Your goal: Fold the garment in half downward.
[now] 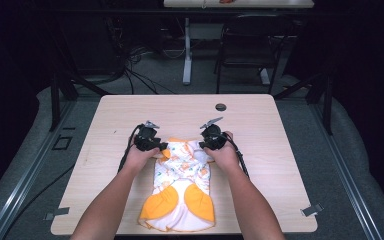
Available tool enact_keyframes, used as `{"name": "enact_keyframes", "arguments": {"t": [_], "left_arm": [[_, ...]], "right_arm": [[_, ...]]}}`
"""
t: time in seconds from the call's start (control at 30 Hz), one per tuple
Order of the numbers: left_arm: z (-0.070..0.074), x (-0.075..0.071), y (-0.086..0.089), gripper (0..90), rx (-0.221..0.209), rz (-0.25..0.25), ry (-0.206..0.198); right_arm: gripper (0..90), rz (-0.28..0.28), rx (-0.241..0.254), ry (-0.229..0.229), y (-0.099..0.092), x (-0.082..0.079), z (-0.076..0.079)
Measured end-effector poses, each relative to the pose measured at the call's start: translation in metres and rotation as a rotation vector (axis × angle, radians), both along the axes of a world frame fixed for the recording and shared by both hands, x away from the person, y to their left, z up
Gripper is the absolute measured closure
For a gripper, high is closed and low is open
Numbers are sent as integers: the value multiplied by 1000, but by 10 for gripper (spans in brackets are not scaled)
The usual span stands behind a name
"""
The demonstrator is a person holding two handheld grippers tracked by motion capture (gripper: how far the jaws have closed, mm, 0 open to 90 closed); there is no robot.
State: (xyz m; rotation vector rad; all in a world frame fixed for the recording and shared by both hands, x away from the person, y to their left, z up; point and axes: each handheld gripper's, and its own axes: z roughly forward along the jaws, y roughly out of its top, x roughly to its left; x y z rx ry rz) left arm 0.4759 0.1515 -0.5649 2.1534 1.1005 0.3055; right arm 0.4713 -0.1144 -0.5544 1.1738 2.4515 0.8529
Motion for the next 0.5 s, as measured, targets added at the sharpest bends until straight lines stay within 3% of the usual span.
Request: {"name": "enact_keyframes", "arguments": {"t": [0.3,0.47,0.5], "left_arm": [[-6,0,0,533,12,-2,40],[-6,-2,-1,564,15,-22,34],[-7,-3,-1,586,10,-27,32]], "right_arm": [[624,-8,5,47,-2,2,-8],[628,-7,0,62,-2,3,-10],[635,-37,45,96,-5,4,-11]]}}
